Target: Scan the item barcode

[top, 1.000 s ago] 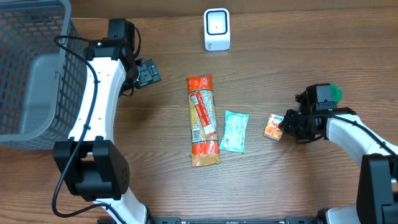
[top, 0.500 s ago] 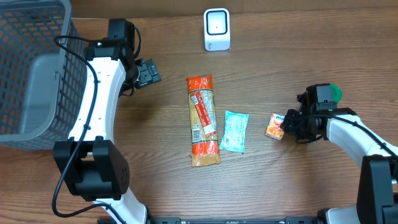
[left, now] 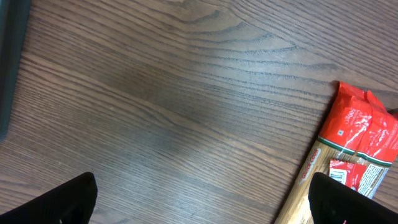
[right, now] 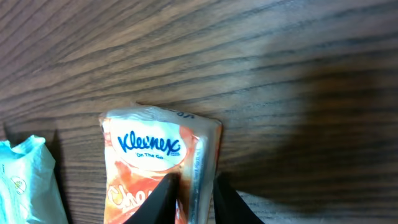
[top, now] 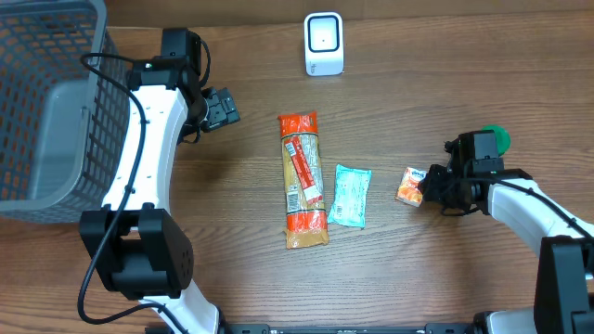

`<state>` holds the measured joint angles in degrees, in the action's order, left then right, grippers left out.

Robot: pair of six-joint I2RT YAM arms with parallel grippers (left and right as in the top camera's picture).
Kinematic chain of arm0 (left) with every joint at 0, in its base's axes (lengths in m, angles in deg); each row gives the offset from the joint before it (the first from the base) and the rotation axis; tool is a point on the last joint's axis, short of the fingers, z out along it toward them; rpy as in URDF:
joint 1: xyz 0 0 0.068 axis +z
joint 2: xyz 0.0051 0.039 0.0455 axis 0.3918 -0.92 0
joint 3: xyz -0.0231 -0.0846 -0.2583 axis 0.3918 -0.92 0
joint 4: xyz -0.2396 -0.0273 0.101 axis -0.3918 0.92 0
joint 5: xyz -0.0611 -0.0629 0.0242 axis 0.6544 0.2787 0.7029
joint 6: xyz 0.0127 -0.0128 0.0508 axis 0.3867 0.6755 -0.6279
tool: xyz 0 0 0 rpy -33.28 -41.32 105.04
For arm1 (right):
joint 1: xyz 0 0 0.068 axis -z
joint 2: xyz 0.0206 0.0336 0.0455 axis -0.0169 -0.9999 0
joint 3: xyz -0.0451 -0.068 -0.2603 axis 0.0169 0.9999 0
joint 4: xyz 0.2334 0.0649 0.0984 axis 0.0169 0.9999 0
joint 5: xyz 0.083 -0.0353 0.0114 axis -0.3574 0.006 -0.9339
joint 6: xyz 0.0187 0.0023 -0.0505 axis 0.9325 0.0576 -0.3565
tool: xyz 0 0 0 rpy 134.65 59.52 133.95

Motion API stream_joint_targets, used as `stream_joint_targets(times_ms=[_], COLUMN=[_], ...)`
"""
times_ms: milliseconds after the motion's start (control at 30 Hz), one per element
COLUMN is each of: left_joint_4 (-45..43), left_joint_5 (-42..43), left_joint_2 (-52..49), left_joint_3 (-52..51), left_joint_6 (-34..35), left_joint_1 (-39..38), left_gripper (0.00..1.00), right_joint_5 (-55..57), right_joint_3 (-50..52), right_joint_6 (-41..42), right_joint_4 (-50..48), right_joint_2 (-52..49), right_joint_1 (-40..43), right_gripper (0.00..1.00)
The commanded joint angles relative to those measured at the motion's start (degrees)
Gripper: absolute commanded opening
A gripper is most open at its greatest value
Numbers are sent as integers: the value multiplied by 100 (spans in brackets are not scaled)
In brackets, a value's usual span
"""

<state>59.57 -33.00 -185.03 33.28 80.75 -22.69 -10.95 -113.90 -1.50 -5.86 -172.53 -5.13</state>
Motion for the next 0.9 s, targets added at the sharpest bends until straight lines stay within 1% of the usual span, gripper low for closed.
stream_joint_targets(times_ms=[0,33,67,100,200,267,333,400,500,567,667,800,867], left_joint_4=[-9,-11,-9,-9,-9,-9,-9,-9,-9,-11,-11,-9,-9], left_joint_5=[-9,-9,-9,-9,-9,-9,-9,-9,-9,-9,-9,-9,-9], left_joint_2=[131,131,131,131,131,131,131,131,131,131,131,131,131], left_joint_3=[92,92,92,92,92,92,92,92,92,92,92,92,92], left_joint_6=[-111,-111,-111,-111,-111,-111,-111,-111,-111,-111,-111,-111,-111], left_joint_1=[-20,-20,-20,-20,-35,-35,-35,-35,-42,-42,-39,-42,-42], left_gripper=[100,100,100,100,100,100,100,100,100,100,100,100,100], right_joint_5=[243,227,195,122,-297,-850,-1716,-2988,-4529,-5512,-6516,-7466,-7479], right_joint_3=[192,192,184,149,-90,-264,-398,-487,-503,-501,-501,-501,-503], right_joint_6=[28,28,31,31,-81,-378,-623,-804,-911,-1233,-1740,-2000,-1971], right_joint_4=[109,116,127,166,476,553,560,538,490,533,715,595,551], right_joint_2=[-63,-63,-61,-57,-4,107,258,420,542,544,544,544,560], right_joint_1=[-26,-26,-26,-20,92,227,409,671,1029,1211,1331,1346,1357], right_gripper=[12,10,5,4,4,4,4,4,4,4,4,4,4])
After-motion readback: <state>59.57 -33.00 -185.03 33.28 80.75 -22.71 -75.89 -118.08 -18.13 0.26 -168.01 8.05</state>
